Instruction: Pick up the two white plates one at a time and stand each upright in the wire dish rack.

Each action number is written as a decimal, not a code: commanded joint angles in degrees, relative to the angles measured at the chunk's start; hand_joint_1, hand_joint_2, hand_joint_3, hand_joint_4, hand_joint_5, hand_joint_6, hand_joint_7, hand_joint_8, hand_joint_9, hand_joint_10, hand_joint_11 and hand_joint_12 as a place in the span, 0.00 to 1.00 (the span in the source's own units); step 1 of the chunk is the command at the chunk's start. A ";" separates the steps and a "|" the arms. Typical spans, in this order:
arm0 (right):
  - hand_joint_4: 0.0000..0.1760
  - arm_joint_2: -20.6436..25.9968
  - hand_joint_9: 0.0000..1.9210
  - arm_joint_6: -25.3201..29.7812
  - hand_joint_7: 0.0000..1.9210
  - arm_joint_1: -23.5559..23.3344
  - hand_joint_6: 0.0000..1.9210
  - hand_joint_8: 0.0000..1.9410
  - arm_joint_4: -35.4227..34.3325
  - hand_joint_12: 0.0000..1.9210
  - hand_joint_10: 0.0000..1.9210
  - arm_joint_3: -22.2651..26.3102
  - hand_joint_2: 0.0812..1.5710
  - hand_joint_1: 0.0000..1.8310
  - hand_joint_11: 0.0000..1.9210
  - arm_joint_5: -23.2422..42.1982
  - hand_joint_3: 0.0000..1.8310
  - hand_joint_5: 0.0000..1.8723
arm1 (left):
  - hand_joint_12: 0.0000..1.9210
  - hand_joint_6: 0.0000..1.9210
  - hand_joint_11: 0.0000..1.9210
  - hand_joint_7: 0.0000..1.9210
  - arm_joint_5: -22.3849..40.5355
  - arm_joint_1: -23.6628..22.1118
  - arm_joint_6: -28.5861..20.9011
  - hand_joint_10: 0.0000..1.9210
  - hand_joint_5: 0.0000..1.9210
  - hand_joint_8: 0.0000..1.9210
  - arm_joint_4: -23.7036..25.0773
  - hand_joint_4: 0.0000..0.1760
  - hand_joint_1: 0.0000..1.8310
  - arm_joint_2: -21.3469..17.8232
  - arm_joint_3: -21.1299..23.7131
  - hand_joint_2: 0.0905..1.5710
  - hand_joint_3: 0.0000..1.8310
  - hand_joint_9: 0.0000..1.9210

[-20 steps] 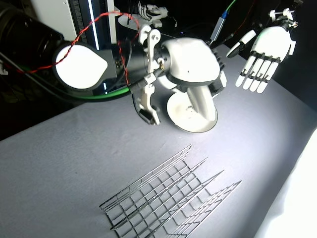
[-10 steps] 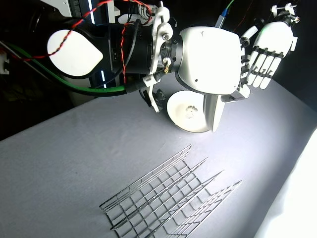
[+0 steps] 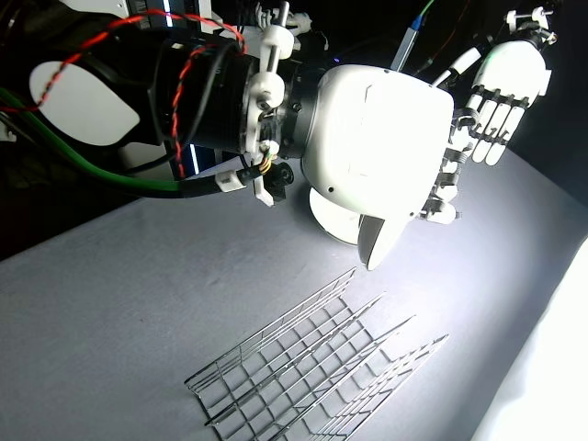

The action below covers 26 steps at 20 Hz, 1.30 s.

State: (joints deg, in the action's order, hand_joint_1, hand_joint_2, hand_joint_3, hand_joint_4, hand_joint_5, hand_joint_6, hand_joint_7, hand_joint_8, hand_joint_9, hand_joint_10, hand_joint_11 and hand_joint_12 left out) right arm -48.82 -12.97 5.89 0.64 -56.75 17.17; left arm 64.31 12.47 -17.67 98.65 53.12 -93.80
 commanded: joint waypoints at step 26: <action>0.00 5.58 0.43 -0.24 0.49 4.69 0.62 0.47 -3.81 0.65 0.68 -6.97 0.72 0.74 0.34 8.09 0.00 0.47 | 0.00 0.00 0.00 0.00 -7.80 13.63 10.27 0.00 0.00 0.00 -12.41 0.00 0.00 1.95 14.84 0.71 0.00 0.00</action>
State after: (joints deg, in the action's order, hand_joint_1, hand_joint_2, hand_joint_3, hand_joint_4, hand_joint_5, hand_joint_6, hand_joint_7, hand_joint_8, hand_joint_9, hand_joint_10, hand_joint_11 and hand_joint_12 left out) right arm -43.79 -13.87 11.57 -1.93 -63.53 16.84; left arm 54.68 26.41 -7.40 90.43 55.31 -78.98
